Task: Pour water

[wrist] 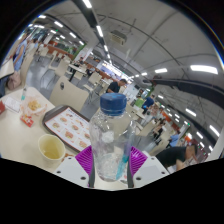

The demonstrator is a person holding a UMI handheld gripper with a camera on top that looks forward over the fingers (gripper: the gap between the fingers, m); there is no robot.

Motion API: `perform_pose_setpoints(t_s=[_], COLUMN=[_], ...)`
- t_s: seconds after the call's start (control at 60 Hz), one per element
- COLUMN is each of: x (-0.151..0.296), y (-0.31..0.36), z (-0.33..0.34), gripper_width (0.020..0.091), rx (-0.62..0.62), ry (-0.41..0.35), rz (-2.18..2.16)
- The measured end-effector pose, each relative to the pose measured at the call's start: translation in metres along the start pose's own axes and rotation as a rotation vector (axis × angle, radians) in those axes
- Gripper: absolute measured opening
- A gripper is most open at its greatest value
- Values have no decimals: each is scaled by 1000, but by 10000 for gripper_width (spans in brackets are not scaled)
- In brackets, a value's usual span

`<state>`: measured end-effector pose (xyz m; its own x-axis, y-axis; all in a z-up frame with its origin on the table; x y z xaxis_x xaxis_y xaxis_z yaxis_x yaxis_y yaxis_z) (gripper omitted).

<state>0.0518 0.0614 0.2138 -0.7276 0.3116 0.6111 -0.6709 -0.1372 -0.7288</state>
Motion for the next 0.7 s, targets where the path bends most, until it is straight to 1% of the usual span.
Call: perform_pose_setpoints(t_s=[0.117, 0.233, 0.45, 0.5, 0.517, 0.533, 0.583, 0.7], x=[-27, -55, -103, -114, -118, -115, -118, -118], y=[17, 48, 86, 94, 98, 95, 94, 94], z=[-5, -16, -34, -33, -32, -34, -36, -28], gripper_width=[438, 435, 435, 440, 462, 452, 450, 495], rx=[81, 154, 203, 218, 222, 209, 205, 190], ry=[12, 35, 96, 116, 121, 96, 86, 82], rz=[-273, -445, -535, -552, -555, -562, -565, -577])
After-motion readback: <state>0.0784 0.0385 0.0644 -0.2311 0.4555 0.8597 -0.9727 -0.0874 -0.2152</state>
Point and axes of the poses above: the point between the fingertips, and its own axes, seen from behind it with the camera up: y to the left, x up, z backward, against the way the camera looks, the point moved 1 cm from there along z, backward, against the way the camera looks, and after that the axes turned 13 degrees about z, right-handed, at the moved point
